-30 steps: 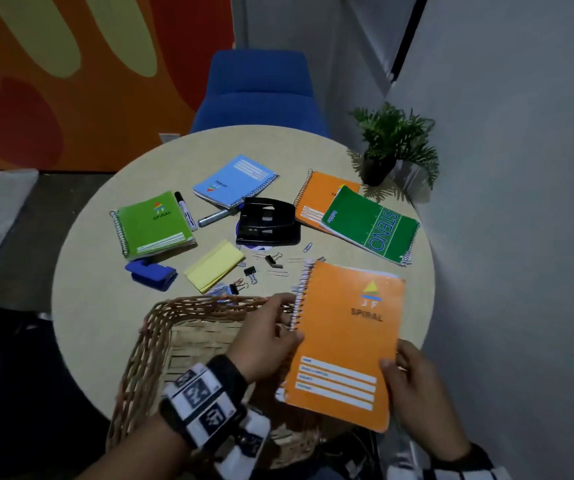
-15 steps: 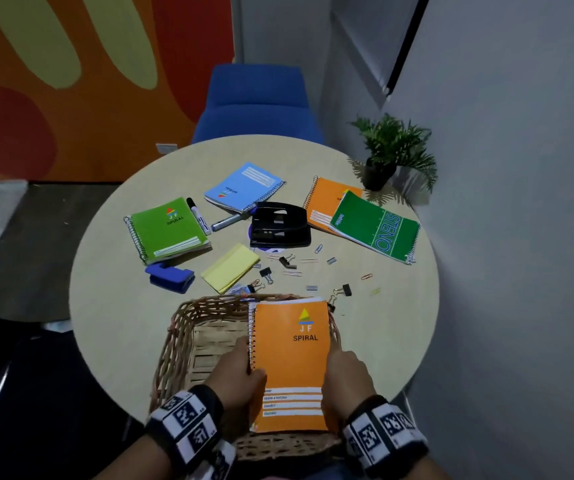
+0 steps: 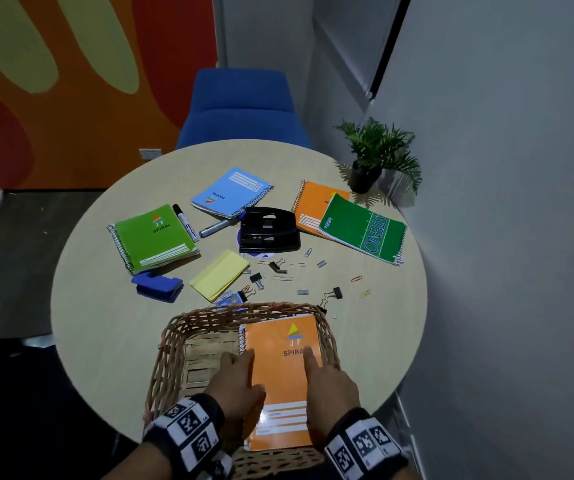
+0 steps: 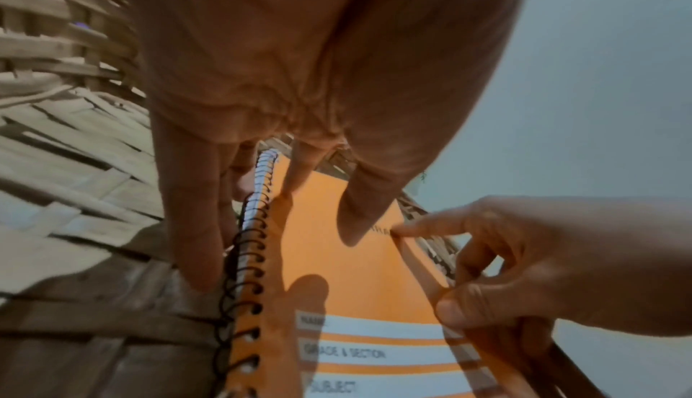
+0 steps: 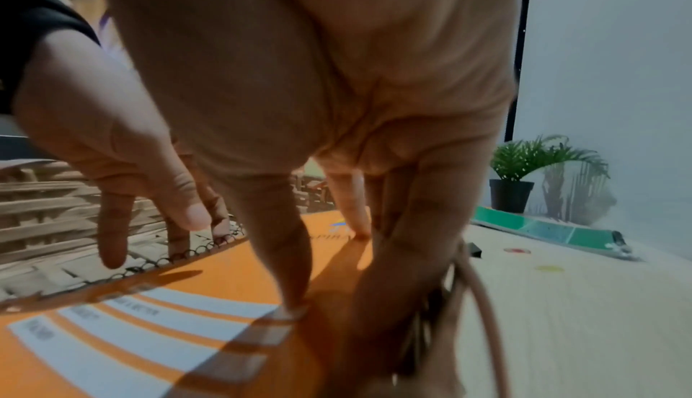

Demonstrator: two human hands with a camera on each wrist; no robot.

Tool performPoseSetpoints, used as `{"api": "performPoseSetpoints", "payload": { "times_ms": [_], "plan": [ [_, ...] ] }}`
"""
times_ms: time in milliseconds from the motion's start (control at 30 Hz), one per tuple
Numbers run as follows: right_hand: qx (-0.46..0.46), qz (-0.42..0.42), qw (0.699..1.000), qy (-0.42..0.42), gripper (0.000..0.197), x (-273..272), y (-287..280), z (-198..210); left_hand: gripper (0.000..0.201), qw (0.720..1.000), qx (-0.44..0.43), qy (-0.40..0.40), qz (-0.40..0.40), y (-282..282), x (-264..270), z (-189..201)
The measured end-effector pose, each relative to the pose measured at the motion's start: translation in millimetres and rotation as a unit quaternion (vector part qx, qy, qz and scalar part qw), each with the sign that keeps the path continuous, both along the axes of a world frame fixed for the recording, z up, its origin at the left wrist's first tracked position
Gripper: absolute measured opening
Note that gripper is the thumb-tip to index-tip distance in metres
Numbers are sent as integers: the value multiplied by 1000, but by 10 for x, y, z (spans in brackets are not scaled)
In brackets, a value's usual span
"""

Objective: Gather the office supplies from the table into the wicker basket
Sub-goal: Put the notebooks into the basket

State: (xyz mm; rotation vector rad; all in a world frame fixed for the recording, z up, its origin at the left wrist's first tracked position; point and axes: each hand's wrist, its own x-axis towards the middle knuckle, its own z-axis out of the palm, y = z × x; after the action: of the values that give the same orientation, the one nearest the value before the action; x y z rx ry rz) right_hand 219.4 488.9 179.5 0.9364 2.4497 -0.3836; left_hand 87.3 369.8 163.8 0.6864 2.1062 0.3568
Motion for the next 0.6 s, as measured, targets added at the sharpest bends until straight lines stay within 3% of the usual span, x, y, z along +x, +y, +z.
{"api": "performPoseSetpoints", "payload": {
  "times_ms": [167, 233, 300, 400, 500, 600],
  "plan": [
    [-10, 22, 999, -48, 66, -16, 51, 69, 47, 996, -61, -13, -57, 61, -55, 87],
    [-44, 15, 999, 5, 49, -9, 125, 188, 50, 997, -51, -5, -55, 63, -121, 146],
    [-105, -44, 989, 93, 49, -12, 318, 345, 56, 999, -15, 0, -40, 59, -192, 243],
    [-176, -182, 946, 203, 49, -70, 862, 428, 51, 998, 63, -6, -11, 94, -261, 458],
    [-153, -275, 910, 271, 49, -173, 1632, 327, 34, 987, 150, -47, 19, 291, -255, 721],
    [-83, -266, 923, 265, 60, -380, 2441, 226, 24, 974, 200, -96, 40, 775, -277, 857]
  ]
}}
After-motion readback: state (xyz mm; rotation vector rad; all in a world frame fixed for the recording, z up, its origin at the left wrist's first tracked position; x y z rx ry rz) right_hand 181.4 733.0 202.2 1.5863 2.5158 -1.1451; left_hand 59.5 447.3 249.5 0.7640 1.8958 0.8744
